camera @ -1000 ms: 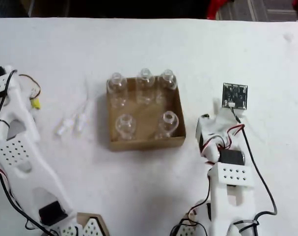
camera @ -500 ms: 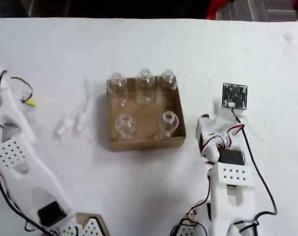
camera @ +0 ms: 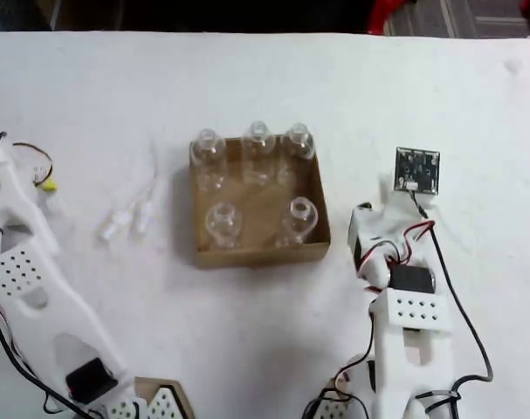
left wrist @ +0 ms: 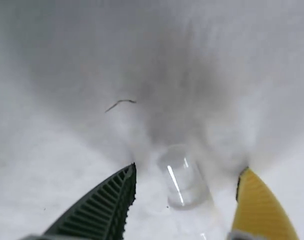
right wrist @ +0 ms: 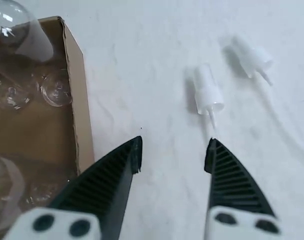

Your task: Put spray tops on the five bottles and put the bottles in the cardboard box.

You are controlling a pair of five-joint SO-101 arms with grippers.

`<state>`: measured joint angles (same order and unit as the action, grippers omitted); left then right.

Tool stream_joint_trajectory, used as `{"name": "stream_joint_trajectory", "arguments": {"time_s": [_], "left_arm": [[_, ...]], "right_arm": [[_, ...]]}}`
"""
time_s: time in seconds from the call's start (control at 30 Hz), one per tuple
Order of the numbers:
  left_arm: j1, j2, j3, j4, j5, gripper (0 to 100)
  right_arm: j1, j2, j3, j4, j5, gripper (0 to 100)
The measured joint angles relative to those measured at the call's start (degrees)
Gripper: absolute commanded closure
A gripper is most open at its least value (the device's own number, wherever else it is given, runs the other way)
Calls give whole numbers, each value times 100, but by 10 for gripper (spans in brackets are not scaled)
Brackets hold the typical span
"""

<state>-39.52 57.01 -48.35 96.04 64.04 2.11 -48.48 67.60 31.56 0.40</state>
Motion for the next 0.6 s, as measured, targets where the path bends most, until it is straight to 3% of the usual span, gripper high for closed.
{"name": "stream_joint_trajectory", "arguments": {"time_s": [0.27,0.6], "left_arm": [[-70,0,-114,-62,0,940],[-132,18,-308,-18,-343,978]], "right_arm": [[0,0,0,0,0,814],[0,0,0,0,0,814]]}}
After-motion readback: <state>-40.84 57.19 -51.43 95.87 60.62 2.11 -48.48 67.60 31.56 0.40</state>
